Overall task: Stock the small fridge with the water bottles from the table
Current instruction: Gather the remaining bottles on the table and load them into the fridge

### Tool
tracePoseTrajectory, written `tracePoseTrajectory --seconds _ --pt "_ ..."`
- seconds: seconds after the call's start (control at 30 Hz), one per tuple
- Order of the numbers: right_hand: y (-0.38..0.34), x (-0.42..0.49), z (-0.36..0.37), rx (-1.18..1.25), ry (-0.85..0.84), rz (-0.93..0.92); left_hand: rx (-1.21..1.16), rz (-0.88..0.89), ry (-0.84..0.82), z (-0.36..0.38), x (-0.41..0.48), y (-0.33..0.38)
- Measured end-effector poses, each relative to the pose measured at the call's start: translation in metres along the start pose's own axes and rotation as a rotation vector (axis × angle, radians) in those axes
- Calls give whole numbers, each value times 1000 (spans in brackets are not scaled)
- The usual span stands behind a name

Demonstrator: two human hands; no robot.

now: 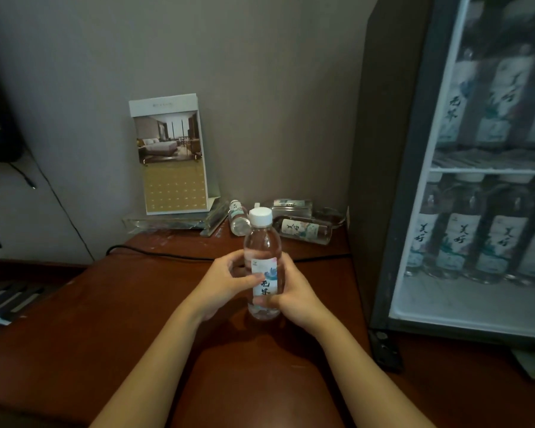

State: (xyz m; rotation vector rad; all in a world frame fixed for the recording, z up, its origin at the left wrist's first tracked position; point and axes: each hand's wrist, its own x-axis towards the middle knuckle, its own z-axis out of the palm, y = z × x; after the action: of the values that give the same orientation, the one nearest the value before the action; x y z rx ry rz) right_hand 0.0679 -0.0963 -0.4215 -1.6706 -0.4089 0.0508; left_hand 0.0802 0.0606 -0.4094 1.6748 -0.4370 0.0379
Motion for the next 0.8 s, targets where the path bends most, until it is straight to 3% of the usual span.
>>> tracePoseTrajectory --seconds 0.8 --pt "-30 -172 -58 -238 194 59 69 -50 -141 137 -95 59"
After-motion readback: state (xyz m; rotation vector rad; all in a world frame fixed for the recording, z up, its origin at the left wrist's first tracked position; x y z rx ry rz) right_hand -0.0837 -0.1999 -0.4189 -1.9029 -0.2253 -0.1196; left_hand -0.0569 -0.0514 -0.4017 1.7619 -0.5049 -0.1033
